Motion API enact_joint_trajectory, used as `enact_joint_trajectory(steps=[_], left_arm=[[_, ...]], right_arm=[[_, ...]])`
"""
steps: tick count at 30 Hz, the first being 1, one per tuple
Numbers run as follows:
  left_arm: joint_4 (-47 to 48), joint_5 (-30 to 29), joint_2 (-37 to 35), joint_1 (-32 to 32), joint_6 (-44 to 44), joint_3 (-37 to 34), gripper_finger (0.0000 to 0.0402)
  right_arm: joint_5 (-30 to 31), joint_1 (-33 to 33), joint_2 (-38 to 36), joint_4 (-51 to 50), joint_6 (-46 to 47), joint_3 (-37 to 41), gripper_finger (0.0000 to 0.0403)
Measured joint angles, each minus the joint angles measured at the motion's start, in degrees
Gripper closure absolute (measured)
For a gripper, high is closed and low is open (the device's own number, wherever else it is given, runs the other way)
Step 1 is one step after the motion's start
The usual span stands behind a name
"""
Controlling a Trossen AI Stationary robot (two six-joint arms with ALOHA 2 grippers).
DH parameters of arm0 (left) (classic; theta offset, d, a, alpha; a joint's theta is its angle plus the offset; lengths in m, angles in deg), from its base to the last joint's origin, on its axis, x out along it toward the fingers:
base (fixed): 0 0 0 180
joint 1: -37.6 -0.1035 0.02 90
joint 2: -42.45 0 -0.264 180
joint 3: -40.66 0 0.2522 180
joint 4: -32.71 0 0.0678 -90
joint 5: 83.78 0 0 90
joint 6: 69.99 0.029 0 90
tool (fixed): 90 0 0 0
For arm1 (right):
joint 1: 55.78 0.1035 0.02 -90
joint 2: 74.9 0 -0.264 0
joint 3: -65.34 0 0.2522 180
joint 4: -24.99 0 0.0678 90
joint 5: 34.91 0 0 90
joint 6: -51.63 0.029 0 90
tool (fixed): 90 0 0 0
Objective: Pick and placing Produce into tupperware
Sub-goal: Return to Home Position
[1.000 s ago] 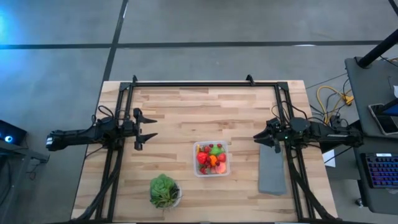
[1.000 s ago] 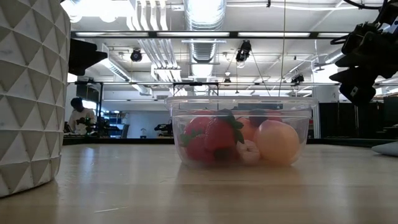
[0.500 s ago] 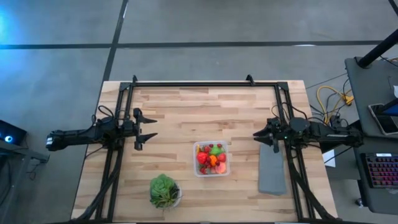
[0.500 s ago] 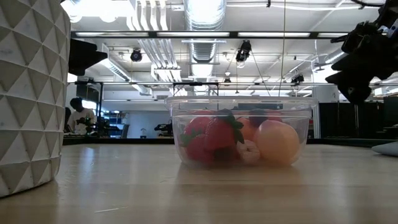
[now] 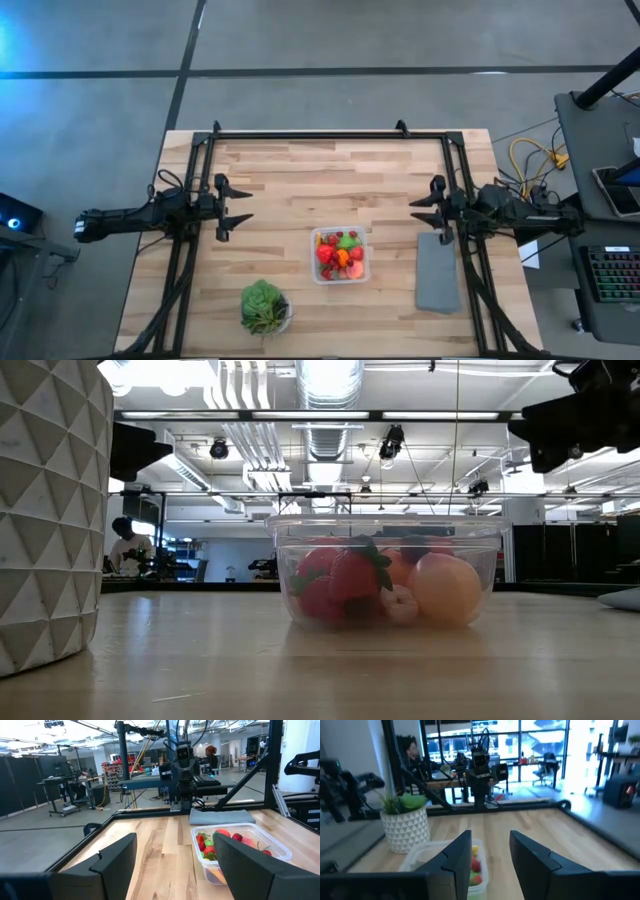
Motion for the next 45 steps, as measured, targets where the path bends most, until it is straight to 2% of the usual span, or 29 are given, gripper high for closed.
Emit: enact_joint_trajectory(steps=[5,9,15,19,29,45], left_arm=[[-0.02,-0.02,-0.16,0.00,0.00,0.00,0.0149],[-0.06,-0.02,-0.06,-0.01,0.00,0.00,0.0149],[-0.10,-0.17,-0.16,-0.02,0.00,0.00,0.0149],[0.11,-0.20,-0.11,-0.02,-0.02,0.00,0.0149],[0.09,-0.20,-0.03,-0.02,0.00,0.00,0.0149],[0.08,0.00,-0.19,-0.02,0.00,0.00,0.0149]], right_arm=[[0.02,0.00,0.00,-0.13,10.14,0.02,0.0277],[0.00,0.00,0.00,-0.29,13.87,0.02,0.0277],[-1.60,1.12,-0.82,0.28,13.96,1.55,0.0277],[-1.16,2.00,-0.67,4.32,13.94,5.88,0.0278],[-0.42,5.23,-0.79,5.61,13.89,5.88,0.0278],[-0.42,5.42,-0.24,5.63,13.93,5.87,0.0278]])
